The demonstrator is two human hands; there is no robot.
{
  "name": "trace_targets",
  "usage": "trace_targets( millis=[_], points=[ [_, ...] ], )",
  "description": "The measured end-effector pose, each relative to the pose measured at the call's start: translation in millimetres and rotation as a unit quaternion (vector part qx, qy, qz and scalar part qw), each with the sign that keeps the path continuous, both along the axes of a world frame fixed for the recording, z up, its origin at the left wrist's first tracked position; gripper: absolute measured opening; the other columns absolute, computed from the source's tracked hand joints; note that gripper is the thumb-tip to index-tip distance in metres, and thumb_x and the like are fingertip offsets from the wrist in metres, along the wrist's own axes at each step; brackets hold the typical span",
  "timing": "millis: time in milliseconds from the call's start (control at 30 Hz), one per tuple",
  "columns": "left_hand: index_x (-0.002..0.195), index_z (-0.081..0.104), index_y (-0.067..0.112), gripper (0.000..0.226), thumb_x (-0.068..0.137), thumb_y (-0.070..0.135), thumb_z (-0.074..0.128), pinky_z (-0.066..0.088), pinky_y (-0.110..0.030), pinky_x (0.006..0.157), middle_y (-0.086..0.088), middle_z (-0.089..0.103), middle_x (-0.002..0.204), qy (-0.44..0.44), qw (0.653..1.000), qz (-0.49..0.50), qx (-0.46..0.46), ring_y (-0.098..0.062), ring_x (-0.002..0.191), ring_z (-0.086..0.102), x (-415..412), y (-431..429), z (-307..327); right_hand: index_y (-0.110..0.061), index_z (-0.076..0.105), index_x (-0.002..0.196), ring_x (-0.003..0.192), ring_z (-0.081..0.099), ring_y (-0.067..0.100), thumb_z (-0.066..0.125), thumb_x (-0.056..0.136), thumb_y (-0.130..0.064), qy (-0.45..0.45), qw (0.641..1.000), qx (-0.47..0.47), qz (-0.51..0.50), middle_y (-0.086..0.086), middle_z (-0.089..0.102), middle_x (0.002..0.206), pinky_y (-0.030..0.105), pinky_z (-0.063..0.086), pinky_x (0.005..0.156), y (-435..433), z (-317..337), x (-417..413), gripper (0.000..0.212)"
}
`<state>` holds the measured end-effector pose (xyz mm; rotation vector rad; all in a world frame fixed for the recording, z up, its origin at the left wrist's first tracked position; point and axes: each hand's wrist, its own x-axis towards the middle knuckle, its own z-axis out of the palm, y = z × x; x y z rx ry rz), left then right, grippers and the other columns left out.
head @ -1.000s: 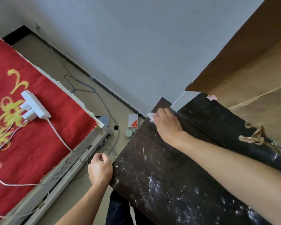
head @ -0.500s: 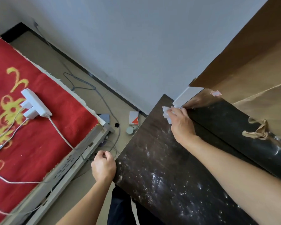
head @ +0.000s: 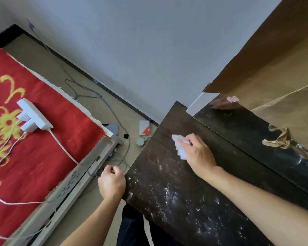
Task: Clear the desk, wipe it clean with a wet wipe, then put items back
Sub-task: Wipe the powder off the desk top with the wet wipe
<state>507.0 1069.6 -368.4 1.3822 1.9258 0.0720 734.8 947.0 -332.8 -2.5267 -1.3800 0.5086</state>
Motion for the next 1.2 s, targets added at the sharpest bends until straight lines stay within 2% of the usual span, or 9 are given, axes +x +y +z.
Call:
trace_targets(
  millis=[33,100,267,333,467,567,733,1000,1200],
  points=[
    [0.082,0.059,0.008,0.023,0.091,0.019,0.041,0.037,-0.033,0.065,0.001,0.051,0.067,-0.001,1.0,-0.004,0.002,-0.02,0.064,0.046,0,0,0,-0.022,0.06,0.095,0.08,0.054,0.019,0.062,0.087,-0.028,0.021,0.999,-0.012,0.025,-0.002,0.055,0.091,0.033,0.049,0.065,-14,5,-16,0.009],
    [0.082,0.059,0.007,0.024,0.092,0.02,0.04,0.037,-0.033,0.064,-0.001,0.053,0.067,-0.006,1.0,-0.009,0.006,-0.021,0.065,0.048,-1,-1,-2,-0.026,0.055,0.096,0.079,0.05,0.012,0.045,0.091,-0.047,-0.035,0.989,0.017,0.14,-0.011,0.05,0.087,0.023,0.04,0.066,-17,2,-25,0.024],
    [0.08,0.059,0.009,0.025,0.091,0.021,0.04,0.037,-0.032,0.064,-0.001,0.055,0.069,0.002,1.0,-0.011,0.015,-0.021,0.066,0.05,-1,0,-8,-0.016,0.061,0.122,0.093,0.052,0.025,0.05,0.093,-0.012,-0.032,0.993,0.073,-0.085,0.01,0.051,0.107,0.029,0.044,0.074,62,-1,28,0.032],
    [0.079,0.058,0.011,0.023,0.091,0.021,0.041,0.037,-0.032,0.065,0.0,0.055,0.071,0.002,1.0,-0.012,0.015,-0.022,0.069,0.051,-3,0,-10,-0.018,0.06,0.124,0.097,0.05,0.026,0.052,0.092,-0.009,-0.023,0.992,0.077,-0.1,0.013,0.051,0.11,0.032,0.046,0.081,71,-10,17,0.034],
    [0.075,0.056,0.011,0.024,0.09,0.021,0.04,0.039,-0.033,0.063,-0.004,0.056,0.07,0.005,1.0,-0.013,0.002,-0.025,0.069,0.052,-5,-1,-11,-0.028,0.057,0.094,0.086,0.052,0.015,0.049,0.092,-0.043,0.048,0.995,0.05,0.073,-0.003,0.053,0.096,0.032,0.047,0.075,14,-10,-45,0.017],
    [0.075,0.055,0.011,0.027,0.093,0.025,0.039,0.041,-0.034,0.064,-0.006,0.059,0.075,0.011,0.993,-0.105,-0.046,-0.023,0.07,0.054,-5,5,-9,-0.035,0.062,0.086,0.082,0.049,0.014,0.045,0.092,-0.035,0.099,0.985,0.044,0.136,-0.007,0.045,0.09,0.028,0.044,0.07,-24,5,-59,0.018],
    [0.076,0.06,0.011,0.031,0.097,0.031,0.048,0.048,-0.03,0.061,-0.009,0.067,0.074,-0.079,0.951,-0.269,-0.127,-0.019,0.061,0.06,34,56,5,-0.021,0.074,0.101,0.073,0.055,0.015,0.057,0.082,0.005,0.075,0.989,0.088,-0.088,-0.002,0.052,0.086,0.018,0.039,0.067,-26,18,-26,0.036],
    [0.109,0.055,0.007,0.041,0.099,0.044,0.038,0.05,-0.037,0.07,-0.014,0.062,0.095,-0.152,0.828,-0.527,-0.118,-0.029,0.081,0.062,194,127,18,-0.016,0.075,0.096,0.08,0.058,0.022,0.058,0.079,0.008,0.019,0.968,0.094,-0.23,0.004,0.056,0.091,0.032,0.052,0.07,19,9,-40,0.034],
    [0.102,0.046,0.008,0.048,0.099,0.052,0.03,0.05,-0.039,0.067,-0.017,0.06,0.096,-0.121,0.75,-0.639,-0.119,-0.032,0.079,0.061,234,122,-19,-0.024,0.065,0.087,0.077,0.053,0.024,0.057,0.072,0.005,0.014,0.966,0.12,-0.229,0.003,0.056,0.085,0.034,0.05,0.056,43,-8,-82,0.033]
  ],
)
